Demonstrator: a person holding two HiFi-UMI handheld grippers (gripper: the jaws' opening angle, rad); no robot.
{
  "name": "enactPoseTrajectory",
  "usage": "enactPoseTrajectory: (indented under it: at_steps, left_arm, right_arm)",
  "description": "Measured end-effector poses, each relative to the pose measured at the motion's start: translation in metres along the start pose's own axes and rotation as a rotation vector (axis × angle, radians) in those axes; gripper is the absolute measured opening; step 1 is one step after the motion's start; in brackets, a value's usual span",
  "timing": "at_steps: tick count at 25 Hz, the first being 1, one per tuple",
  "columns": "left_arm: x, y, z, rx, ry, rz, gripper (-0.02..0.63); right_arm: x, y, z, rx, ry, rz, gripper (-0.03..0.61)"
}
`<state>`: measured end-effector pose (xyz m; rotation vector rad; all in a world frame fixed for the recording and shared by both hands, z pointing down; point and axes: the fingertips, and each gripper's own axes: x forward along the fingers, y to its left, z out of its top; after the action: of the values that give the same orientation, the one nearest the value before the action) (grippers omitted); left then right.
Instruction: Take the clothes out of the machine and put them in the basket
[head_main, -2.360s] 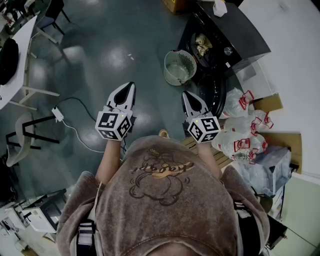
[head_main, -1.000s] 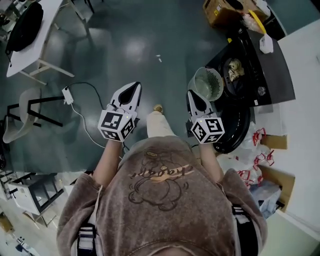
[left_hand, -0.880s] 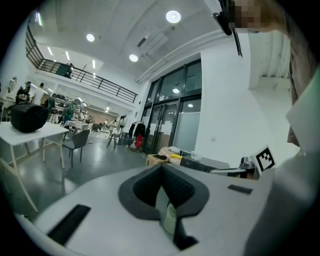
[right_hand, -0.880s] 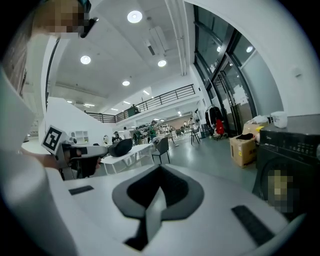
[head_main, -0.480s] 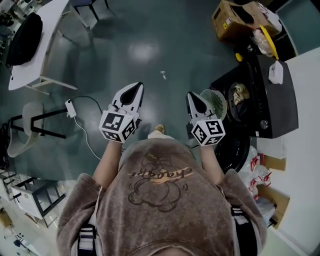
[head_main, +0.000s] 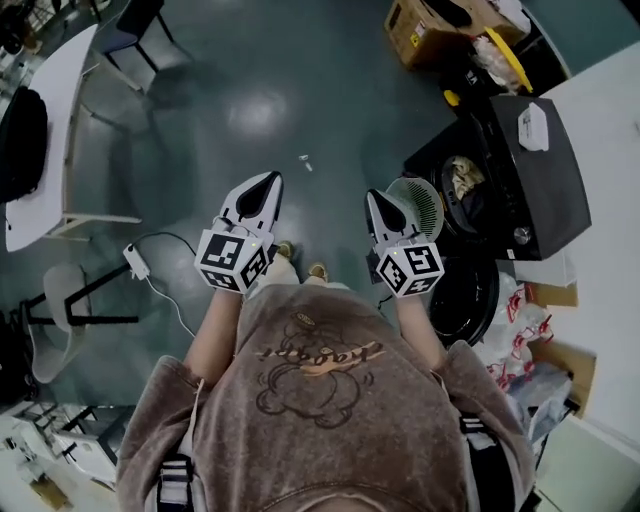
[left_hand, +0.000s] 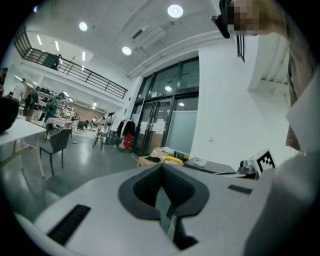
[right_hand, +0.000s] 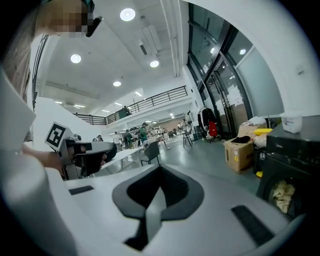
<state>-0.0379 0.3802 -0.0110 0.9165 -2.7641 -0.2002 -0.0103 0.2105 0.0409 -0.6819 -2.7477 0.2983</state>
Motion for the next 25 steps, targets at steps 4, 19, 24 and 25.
enactPoseTrajectory:
  at_steps: [4,19,24,25]
  left_arm:
    - [0.042,-0.004,0.001,0.016,0.038,-0.141,0.008]
    - [0.113,-0.134,-0.021,0.083,0.147,-0.773,0.008]
    - [0.118,-0.189,-0.028,0.106,0.182,-0.916,0.008]
    - [0.12,-0.198,-0.031,0.111,0.188,-0.937,0.008]
  right_arm:
    - [-0.003,-0.021,0.005,0.038,-0.035,-0.135,-0.003]
    - [-0.135,-0.049,-0.018,0.149,-0.181,-0.722,-0.003]
    - [-0.184,-0.054,-0.027,0.196,-0.213,-0.851,-0.003]
    - [-0.191,-0.055,-0.03,0.205,-0.218,-0.87,-0.003]
